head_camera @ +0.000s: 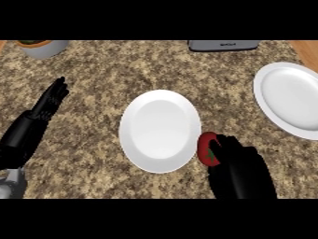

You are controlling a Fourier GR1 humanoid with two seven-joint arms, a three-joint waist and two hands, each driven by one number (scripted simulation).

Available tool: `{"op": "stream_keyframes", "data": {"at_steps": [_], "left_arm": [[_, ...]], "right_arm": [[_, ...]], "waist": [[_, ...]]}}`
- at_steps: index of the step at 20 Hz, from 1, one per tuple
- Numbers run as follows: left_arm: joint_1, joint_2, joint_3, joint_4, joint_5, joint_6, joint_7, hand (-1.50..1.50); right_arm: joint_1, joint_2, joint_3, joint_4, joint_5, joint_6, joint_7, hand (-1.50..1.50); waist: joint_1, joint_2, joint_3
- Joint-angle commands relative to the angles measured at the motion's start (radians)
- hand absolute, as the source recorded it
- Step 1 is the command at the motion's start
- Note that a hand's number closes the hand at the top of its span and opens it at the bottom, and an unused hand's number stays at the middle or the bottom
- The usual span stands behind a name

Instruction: Pick the tomato from the plate and place it in the plate

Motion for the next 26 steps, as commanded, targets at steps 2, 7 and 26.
{"op": "stream_keyframes", "data": {"at_steps": [2,7,26], "left_arm": [[-0.02,-0.045,-0.04,-0.02,-0.046,0.042,0.02,0.0],[-0.058,-0.012,-0.004,-0.013,0.0,-0.022,0.038,0.0],[-0.086,-0.076,-0.018,0.028,-0.054,-0.048,0.011,0.0]], "right_arm": [[0.099,-0.133,-0.133,-0.178,0.098,0.006,0.154,1.5],[0.162,-0.198,-0.323,-0.226,0.029,0.056,0.085,1.5],[0.15,-0.076,-0.798,0.535,-0.231,-0.268,-0.631,1.5]], "waist": [[0.005,0.007,0.001],[0.038,0.016,0.001],[0.068,0.023,0.002]]}}
